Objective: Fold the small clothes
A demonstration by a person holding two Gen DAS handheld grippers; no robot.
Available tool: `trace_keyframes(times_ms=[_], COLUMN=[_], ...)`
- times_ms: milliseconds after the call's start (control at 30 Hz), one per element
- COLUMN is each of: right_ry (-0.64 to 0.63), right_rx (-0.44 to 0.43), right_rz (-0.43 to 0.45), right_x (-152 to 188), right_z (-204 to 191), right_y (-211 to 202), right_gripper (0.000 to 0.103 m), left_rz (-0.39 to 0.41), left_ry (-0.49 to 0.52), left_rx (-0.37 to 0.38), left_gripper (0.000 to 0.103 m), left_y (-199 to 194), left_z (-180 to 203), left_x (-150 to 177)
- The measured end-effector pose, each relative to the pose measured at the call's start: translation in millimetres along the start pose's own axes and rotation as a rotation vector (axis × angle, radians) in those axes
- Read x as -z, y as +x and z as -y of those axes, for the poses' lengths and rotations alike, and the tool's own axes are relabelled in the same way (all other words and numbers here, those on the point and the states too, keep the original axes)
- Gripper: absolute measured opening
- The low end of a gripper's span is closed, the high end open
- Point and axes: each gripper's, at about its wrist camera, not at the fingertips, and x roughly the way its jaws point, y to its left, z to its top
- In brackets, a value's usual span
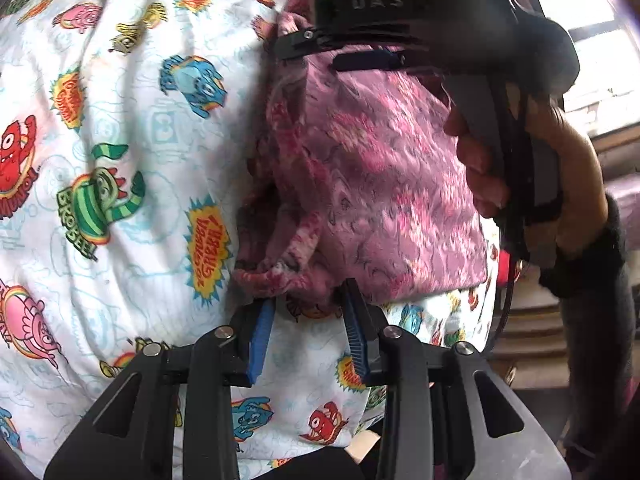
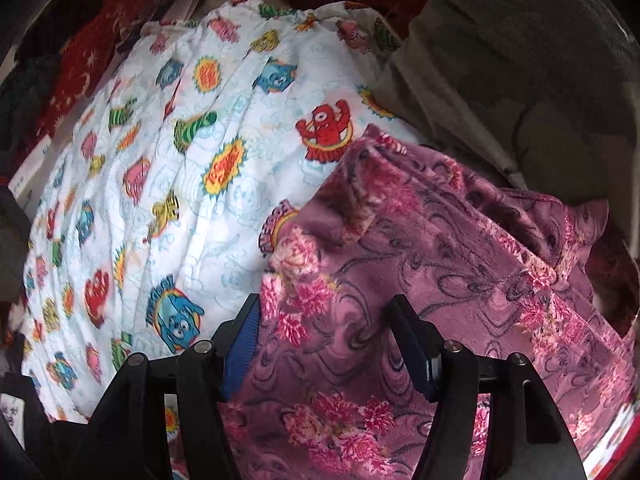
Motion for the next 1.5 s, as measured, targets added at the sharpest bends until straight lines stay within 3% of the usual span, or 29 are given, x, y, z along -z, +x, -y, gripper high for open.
trace_keyframes(times_ms=[100, 267, 333, 467, 633, 767, 933, 1067, 1167, 1200, 1233, 1333, 1367, 1467, 1500], right_ry=[0.013, -0.008, -0.014, -0.027, -0.037, -0.030, -0.050, -0.092, -0.117, -0.123, -0.138, -0.172, -0.176, -0.159, -0.156], right_rx=[-0.020, 0.008, 0.011, 0.027, 0.028, 0.031, 0.031, 0.065, 0.113, 0.121, 0.129, 0.171, 0.173, 0.110, 0.107], right_rz=[0.008, 0.011, 0.015, 0.018, 0.024, 0.028, 0.020, 0.002, -0.004, 0.000, 0.007, 0.025, 0.030, 0.053, 0.066], right_x=[-5, 0, -3, -3, 0, 0, -2, -5, -4, -3, -2, 4, 7, 18, 22], right_z=[2, -4, -10, -13, -17, -19, -24, -32, -37, -39, -40, -41, -40, -31, -29], right_y=[1, 3, 7, 8, 9, 10, 10, 18, 25, 26, 26, 24, 23, 13, 10], right_gripper=[0.066, 0.066, 0.066, 0.066, 0.066, 0.066, 0.066, 0.066, 0.066, 0.066, 0.066, 0.049, 0.038, 0.012, 0.010], left_rz=[0.014, -0.012, -0.005, 0.022, 0.049, 0.037, 0.033, 0.043, 0.061, 0.062, 0.052, 0.074, 0.085, 0.108, 0.113], left_ry=[-0.022, 0.030, 0.048, 0.039, -0.035, -0.038, 0.014, -0.018, -0.043, -0.042, -0.041, -0.043, -0.043, -0.061, -0.066], left_rx=[0.029, -0.018, -0.021, -0.062, 0.006, 0.027, -0.013, -0.017, -0.006, -0.003, 0.008, -0.005, -0.006, 0.016, 0.024], left_gripper=[0.033, 0.034, 0.044, 0.046, 0.048, 0.048, 0.062, 0.062, 0.055, 0.033, 0.018, 0.016, 0.015, 0.014, 0.014], left_y=[-3, 1, 1, -5, -18, -11, 5, 10, 11, 12, 15, 17, 17, 14, 14], left_z=[-4, 3, 9, 3, -19, -14, 7, 8, 9, 11, 14, 20, 22, 28, 31], left_x=[-2, 3, 7, 14, 19, 11, -1, -10, -13, -13, -12, -8, -7, -7, -6])
